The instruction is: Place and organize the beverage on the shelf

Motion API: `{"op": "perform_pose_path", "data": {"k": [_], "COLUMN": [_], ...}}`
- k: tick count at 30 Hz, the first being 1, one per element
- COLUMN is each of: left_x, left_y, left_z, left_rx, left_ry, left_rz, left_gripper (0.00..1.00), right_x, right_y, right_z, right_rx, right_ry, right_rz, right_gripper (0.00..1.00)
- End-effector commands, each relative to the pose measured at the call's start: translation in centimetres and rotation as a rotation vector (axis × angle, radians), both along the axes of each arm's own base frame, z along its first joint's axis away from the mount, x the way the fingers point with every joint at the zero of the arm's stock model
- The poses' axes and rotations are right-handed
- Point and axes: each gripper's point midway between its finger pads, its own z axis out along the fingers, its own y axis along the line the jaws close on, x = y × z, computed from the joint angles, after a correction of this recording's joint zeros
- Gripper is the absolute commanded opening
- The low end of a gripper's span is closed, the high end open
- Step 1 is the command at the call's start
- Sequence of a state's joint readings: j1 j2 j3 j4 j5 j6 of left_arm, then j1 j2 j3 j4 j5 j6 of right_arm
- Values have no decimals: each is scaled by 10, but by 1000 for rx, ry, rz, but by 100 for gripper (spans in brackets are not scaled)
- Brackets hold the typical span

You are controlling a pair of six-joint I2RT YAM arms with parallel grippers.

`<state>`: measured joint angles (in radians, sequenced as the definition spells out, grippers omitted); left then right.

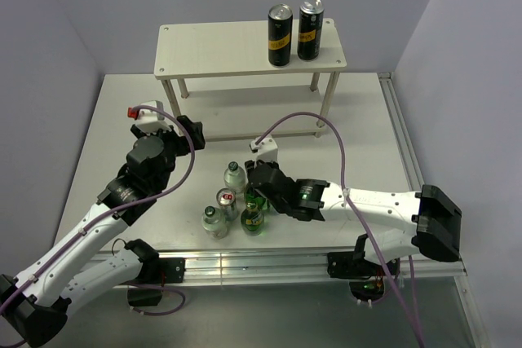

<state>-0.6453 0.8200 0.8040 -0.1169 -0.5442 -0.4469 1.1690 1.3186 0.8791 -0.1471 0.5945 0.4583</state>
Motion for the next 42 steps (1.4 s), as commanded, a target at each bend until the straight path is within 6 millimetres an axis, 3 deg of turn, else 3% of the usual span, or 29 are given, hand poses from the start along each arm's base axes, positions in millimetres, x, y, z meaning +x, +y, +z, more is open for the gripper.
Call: {"op": "perform_pose_path", "data": {"k": [1,9,16,20,26,34,42], "left_x": [0,0,0,0,1,3,6], "left_y": [2,2,3,3,3,1,-2], "left_z": [9,8,8,9,10,8,4], "left_rx": [-32,-34,-35,-35,-32,-27,-19], "left_ry": [-36,-35,-38,-41,-45,-43,-35], "left_rz": [13,19,20,23,21,21,18], "left_gripper": [99,99,99,99,99,99,99], "right_x": [6,22,47,74,125,184,222], "right_y": [10,7,5,-9,-49,-110,-149], "right_z": [31,104,146,162,191,202,182], "right_rx": [60,94,121,147,164,177,183], "right_ry": [-40,-168,-242,-265,-325,-377,-379], "right_rz": [-12,-56,-109,-179,-317,-503,-622], "right_gripper": [0,0,0,0,0,0,0]}}
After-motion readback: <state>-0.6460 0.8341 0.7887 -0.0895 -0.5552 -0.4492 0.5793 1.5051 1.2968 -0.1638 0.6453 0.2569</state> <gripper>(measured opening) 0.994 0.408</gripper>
